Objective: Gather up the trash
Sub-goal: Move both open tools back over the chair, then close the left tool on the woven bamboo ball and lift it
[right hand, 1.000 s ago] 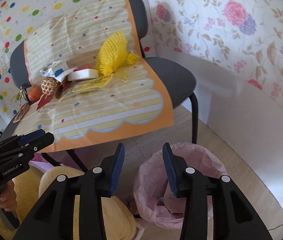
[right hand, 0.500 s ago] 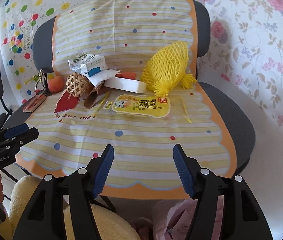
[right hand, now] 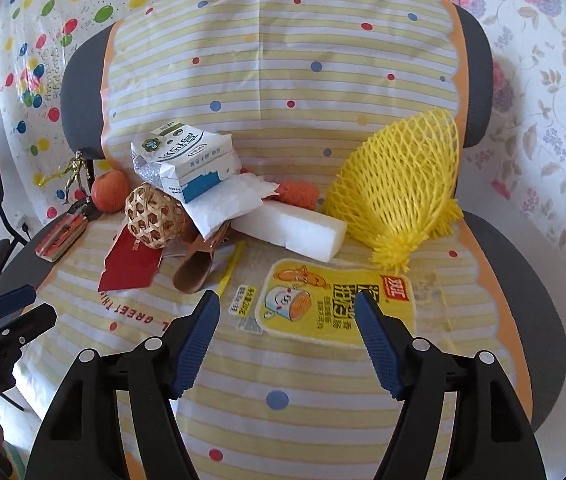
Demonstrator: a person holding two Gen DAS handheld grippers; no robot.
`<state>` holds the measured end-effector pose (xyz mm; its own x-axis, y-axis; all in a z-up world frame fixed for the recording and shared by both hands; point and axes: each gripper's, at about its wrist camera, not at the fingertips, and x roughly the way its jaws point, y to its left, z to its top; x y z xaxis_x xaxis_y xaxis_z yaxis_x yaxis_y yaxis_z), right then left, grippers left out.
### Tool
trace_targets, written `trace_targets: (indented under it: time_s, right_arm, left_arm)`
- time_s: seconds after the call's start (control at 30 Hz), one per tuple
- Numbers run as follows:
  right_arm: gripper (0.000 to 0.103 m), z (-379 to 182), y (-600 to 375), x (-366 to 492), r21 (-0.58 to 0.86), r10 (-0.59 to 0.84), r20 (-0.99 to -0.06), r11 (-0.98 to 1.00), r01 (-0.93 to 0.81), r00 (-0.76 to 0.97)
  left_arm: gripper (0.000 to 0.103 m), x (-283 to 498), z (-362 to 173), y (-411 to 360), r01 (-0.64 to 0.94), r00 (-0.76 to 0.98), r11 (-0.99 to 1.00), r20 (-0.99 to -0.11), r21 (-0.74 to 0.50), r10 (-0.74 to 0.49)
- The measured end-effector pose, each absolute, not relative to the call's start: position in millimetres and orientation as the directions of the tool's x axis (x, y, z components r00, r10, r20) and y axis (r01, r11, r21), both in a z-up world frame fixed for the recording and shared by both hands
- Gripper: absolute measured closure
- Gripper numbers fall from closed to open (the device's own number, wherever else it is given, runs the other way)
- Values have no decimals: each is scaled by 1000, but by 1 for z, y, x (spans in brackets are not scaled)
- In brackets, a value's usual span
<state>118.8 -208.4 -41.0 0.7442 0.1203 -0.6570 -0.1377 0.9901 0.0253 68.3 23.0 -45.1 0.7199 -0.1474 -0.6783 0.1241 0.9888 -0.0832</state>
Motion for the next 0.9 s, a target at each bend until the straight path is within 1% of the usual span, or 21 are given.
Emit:
trace_targets:
  time_s: [0.13,0.2,0.23,0.27,0.3,0.33,0.47,0.63,0.77,0.87,0.9]
  right_arm:
    - [32,-37,-201,138,43,154,-650,985,-166,744]
    - [32,-32,-198,141,26,140,-639,987,-160,756]
    - [32,-29,-199,141,16,123,-635,989,-146,762]
    - [32,-28,-202,140,14,111,-630,991,-131,768]
    - [31,-27,-206,138,17,103,-626,993,-118,773]
    - [31,-26,-211,135,20,95,-625,994,-105,775]
    - [30,-27,-233,124,46,83,-623,997,-70,778]
    - [30,-27,-259,111,82,83,-621,996,-41,779]
    - [29,-27,-274,107,92,80,-618,995,-29,782]
    - [29,-29,-282,107,105,83,-617,994,-22,783]
    - [29,-29,-284,107,110,84,-617,994,-20,782]
  left_arm:
    - [37,80,-39,27,118,723,990,-678,-71,-135]
    - [32,87,-35,26,120,728,990,-672,-72,-137]
    - [31,91,-32,25,125,729,989,-669,-75,-143]
    - [28,96,-29,22,139,730,987,-665,-80,-157]
    - [21,100,-26,18,148,731,986,-662,-79,-163]
    - [19,104,-24,13,155,734,985,-659,-72,-164]
    - [18,128,-18,-21,182,746,983,-647,-34,-161]
    - [18,159,-17,-47,179,749,982,-638,-64,-178]
    - [18,181,-22,-60,167,734,981,-652,-96,-189]
    - [18,195,-27,-71,149,731,987,-665,-63,-153]
    - [20,199,-28,-74,137,734,990,-666,-44,-131]
